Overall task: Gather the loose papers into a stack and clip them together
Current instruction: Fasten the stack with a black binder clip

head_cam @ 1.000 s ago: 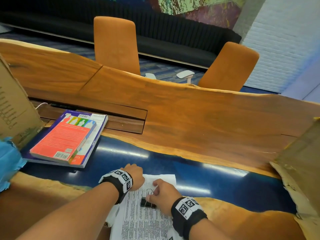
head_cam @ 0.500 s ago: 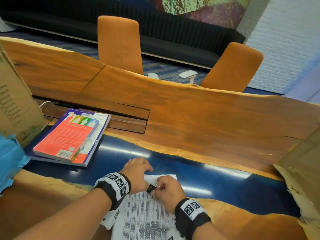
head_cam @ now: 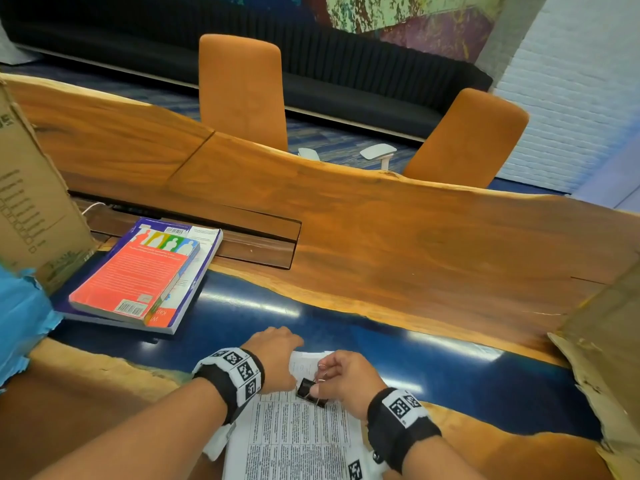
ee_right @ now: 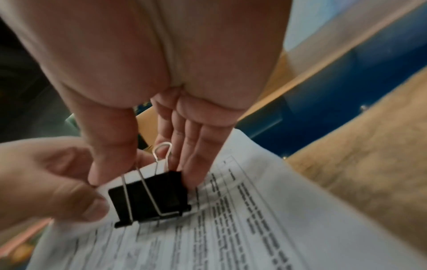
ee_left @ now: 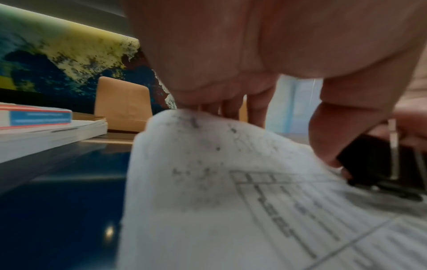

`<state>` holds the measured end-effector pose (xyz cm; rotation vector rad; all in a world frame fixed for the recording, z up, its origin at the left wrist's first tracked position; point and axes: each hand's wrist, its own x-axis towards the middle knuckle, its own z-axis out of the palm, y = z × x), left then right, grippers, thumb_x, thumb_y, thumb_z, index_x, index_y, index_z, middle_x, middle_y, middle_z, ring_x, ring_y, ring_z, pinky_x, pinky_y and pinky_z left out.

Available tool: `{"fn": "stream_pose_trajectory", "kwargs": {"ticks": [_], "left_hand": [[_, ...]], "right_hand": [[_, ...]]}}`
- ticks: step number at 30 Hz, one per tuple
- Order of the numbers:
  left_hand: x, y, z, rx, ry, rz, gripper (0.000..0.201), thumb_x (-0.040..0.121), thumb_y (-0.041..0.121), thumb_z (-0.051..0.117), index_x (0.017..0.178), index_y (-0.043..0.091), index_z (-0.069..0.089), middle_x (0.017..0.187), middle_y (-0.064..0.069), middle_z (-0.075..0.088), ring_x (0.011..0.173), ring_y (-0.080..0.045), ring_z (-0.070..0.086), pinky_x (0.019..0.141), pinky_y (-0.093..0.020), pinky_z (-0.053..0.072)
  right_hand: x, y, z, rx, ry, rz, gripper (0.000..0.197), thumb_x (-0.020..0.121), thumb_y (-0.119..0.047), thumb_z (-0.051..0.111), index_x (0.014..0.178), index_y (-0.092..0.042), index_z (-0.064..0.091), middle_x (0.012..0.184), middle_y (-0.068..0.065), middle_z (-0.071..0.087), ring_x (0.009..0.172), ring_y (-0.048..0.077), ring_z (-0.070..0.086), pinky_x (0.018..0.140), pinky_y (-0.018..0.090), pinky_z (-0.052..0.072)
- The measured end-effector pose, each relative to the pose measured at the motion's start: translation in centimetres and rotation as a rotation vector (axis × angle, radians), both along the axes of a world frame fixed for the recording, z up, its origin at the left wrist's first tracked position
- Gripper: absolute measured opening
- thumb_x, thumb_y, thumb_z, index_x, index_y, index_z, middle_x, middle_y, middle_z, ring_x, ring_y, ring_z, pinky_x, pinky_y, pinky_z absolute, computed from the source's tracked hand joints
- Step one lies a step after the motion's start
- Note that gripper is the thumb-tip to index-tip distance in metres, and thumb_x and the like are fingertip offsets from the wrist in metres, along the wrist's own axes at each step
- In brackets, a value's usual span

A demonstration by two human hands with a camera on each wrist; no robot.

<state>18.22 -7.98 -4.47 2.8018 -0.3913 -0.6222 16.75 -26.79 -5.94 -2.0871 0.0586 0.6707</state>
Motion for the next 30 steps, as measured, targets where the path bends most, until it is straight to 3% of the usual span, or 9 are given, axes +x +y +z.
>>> {"fn": "stream_pose_trajectory", "kwargs": {"ticks": [3,7,9,13,19,24,30], "left_hand": [[0.6,0.2,-0.4,0.177,0.099,0.042,0.053,0.081,0.042,0.056,0.129,0.022,0.050,0.126,-0.001,0.055,0.118,-0.024,0.050,0.099,-0.040,0.040],[1.1,0.4,-0.7,0.142,0.210,0.126,0.034,0.076,0.044,0.052,0.102,0.023,0.059,0.109,0.001,0.061,0.104,-0.021,0.058,0.089,-0.038,0.047],[1.1,0.6,-0.5,0.059,0.247,0.169,0.032,0.075,0.042,0.052,0.099,0.022,0.061,0.098,0.003,0.061,0.091,-0.018,0.061,0.078,-0.032,0.050],[0.7,1.1,0.0,-0.051,0.229,0.159,0.021,0.084,0.031,0.053,0.099,0.020,0.063,0.097,0.002,0.061,0.082,-0.016,0.058,0.068,-0.027,0.045],[-0.9,1.2,0.8,-0.122,0.106,0.154,0.017,0.089,0.024,0.050,0.097,0.023,0.065,0.098,0.003,0.064,0.089,-0.018,0.063,0.074,-0.030,0.052],[-1.9,0.8,1.2,-0.197,0.013,0.151,0.027,0.092,0.027,0.053,0.116,0.026,0.065,0.111,0.005,0.061,0.102,-0.015,0.059,0.083,-0.027,0.047],[-2.9,0.6,2.4,-0.228,-0.058,0.100,0.022,0.093,0.026,0.052,0.109,0.023,0.067,0.103,0.008,0.059,0.096,-0.012,0.058,0.082,-0.026,0.048]], "right_hand": [[-0.3,0.4,0.6,-0.123,-0.095,0.096,0.032,0.072,-0.014,0.086,0.091,-0.021,0.061,0.091,-0.003,0.070,0.083,0.010,0.067,0.082,0.030,0.058],[-0.3,0.7,2.1,-0.246,-0.285,0.125,0.027,0.077,-0.030,0.083,0.086,-0.030,0.058,0.093,-0.011,0.067,0.089,0.006,0.064,0.076,0.024,0.053],[0.0,0.5,2.7,-0.273,-0.349,0.126,0.023,0.079,-0.035,0.080,0.089,-0.029,0.059,0.094,-0.011,0.068,0.092,0.008,0.064,0.079,0.029,0.053],[0.7,0.3,3.6,-0.316,-0.410,0.192,0.019,0.084,-0.038,0.074,0.092,-0.029,0.059,0.095,-0.010,0.069,0.093,0.013,0.063,0.082,0.036,0.054],[1.0,0.7,4.9,-0.373,-0.435,0.335,0.018,0.087,-0.040,0.070,0.092,-0.030,0.057,0.097,-0.006,0.069,0.092,0.016,0.060,0.080,0.035,0.052],[1.1,0.9,6.3,-0.375,-0.428,0.411,0.019,0.087,-0.036,0.073,0.088,-0.031,0.055,0.094,-0.005,0.070,0.086,0.015,0.062,0.073,0.032,0.051],[1.4,0.6,7.0,-0.309,-0.356,0.425,0.023,0.080,-0.031,0.081,0.088,-0.025,0.060,0.093,-0.005,0.070,0.086,0.013,0.066,0.079,0.032,0.056]]}}
